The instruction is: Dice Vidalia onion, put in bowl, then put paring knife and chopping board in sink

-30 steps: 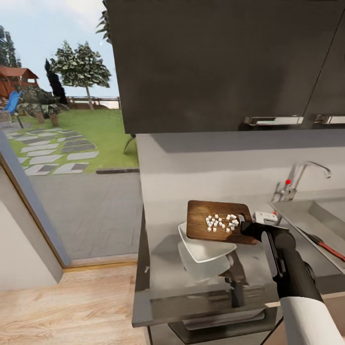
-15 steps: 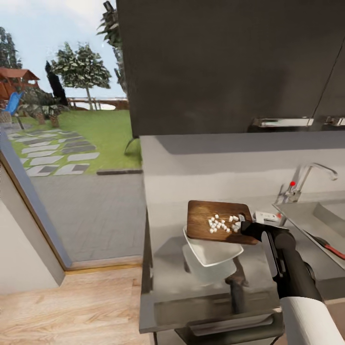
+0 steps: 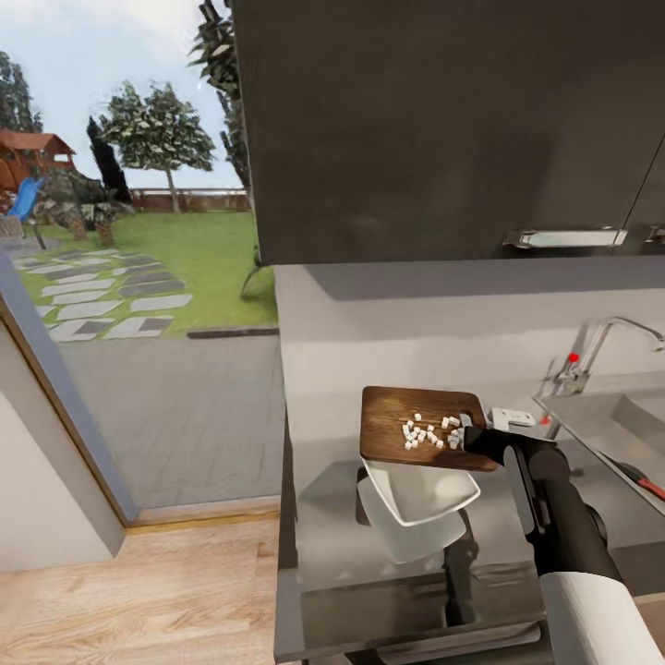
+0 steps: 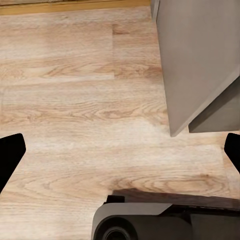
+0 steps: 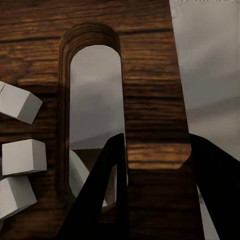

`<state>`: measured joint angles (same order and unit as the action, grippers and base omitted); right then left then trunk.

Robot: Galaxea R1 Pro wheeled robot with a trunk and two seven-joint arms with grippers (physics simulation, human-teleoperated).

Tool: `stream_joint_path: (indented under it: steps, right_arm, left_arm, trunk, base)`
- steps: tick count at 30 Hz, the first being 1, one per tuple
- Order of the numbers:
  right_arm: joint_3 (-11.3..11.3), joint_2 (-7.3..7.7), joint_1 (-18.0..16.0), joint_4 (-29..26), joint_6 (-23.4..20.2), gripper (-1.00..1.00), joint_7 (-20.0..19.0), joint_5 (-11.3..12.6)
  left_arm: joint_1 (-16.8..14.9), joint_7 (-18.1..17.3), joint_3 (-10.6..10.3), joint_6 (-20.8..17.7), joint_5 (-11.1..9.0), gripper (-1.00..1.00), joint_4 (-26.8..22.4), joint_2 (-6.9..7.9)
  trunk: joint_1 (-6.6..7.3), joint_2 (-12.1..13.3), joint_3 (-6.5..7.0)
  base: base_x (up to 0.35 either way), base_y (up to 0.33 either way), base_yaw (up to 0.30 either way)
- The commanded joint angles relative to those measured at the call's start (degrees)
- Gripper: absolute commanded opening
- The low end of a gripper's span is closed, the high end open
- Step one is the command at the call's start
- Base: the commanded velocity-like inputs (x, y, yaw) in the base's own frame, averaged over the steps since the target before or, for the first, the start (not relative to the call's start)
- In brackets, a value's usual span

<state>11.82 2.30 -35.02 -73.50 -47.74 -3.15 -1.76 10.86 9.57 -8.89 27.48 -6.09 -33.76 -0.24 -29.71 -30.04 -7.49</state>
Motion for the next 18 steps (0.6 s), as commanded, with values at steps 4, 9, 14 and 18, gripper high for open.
stream_joint_path:
  steps: [4,9,14,18]
  right_arm:
    - [0.05,-0.01,-0.05,-0.02,-0.08,-1.00,-0.35,-0.18]
    - [0.05,-0.01,-0.05,0.34,0.11,-1.00,-0.37,-0.18]
    - [0.05,-0.01,-0.05,0.71,2.96,-1.00,-0.44,-0.18]
    - [0.05,-0.01,-0.05,1.44,4.02,-1.00,-0.46,-0.17]
  left_arm:
    - [-0.02,0.36,-0.44,0.12,-0.59,1.00,-0.07,0.06]
    - [-0.03,0.36,-0.43,0.12,-0.59,1.00,-0.07,0.06]
    - [-0.03,0.36,-0.43,0.12,-0.59,1.00,-0.07,0.06]
    - [-0.03,0.36,-0.43,0.12,-0.59,1.00,-0.07,0.08]
  trunk:
    - [-0.03,-0.09,-0.09]
    - [-0.03,-0.09,-0.09]
    - [-0.03,-0.09,-0.09]
    - [-0.03,-0.09,-0.09]
  base:
    - [0.000,0.000,0.000]
    - [0.023,0.037,0.000]
    - [0.062,0.116,0.000]
    - [0.012,0.024,0.000]
